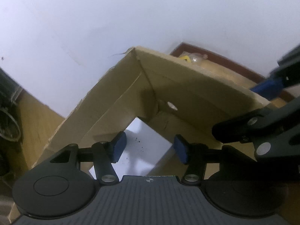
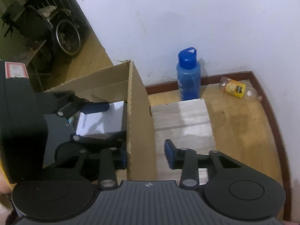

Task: Organize objects
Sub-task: 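Withdraw both tools from the cardboard box back over the table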

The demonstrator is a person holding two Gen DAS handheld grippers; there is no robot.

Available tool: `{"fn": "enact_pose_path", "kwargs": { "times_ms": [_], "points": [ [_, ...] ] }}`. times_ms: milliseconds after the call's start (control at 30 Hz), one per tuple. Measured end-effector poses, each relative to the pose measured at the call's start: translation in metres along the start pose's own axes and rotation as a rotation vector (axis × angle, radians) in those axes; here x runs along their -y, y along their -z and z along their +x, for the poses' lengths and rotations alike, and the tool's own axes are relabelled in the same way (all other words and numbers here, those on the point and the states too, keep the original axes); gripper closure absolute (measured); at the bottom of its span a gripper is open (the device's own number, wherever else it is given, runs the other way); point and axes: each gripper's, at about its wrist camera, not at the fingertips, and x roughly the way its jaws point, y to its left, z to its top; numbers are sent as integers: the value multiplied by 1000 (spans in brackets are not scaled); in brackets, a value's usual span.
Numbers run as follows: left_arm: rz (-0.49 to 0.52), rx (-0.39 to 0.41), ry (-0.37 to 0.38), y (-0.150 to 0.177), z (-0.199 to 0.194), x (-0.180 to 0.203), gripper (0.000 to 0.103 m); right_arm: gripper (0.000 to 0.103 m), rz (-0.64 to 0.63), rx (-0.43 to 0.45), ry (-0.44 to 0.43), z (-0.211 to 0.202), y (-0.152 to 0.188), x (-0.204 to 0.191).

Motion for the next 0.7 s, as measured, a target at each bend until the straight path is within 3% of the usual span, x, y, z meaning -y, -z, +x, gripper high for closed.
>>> {"fn": "enact_pose_path", "kwargs": {
  "times_ms": [67,267,400,567,633,700],
  "points": [
    [-2,-27,-13,-2,1,-1,47,75,-24,4,10,-1,0,-6],
    [-124,-68,-23,2,-2,-12,48,76,-53,-5,30,4,5,-10],
    [-119,-64,-61,4,-7,-2,48,76,-75,-47,43,13,17,-13],
    [-188,71,-23,30,-71,0,44,75,-29,-47,9,14,19,-8],
    [-208,98,75,47,-93,-14,43,75,-10,-31,-8,7,18,-7],
    [-217,110,82,63,-118,-19,40,75,-10,8,-16,-6,16,-7]
  ]
}}
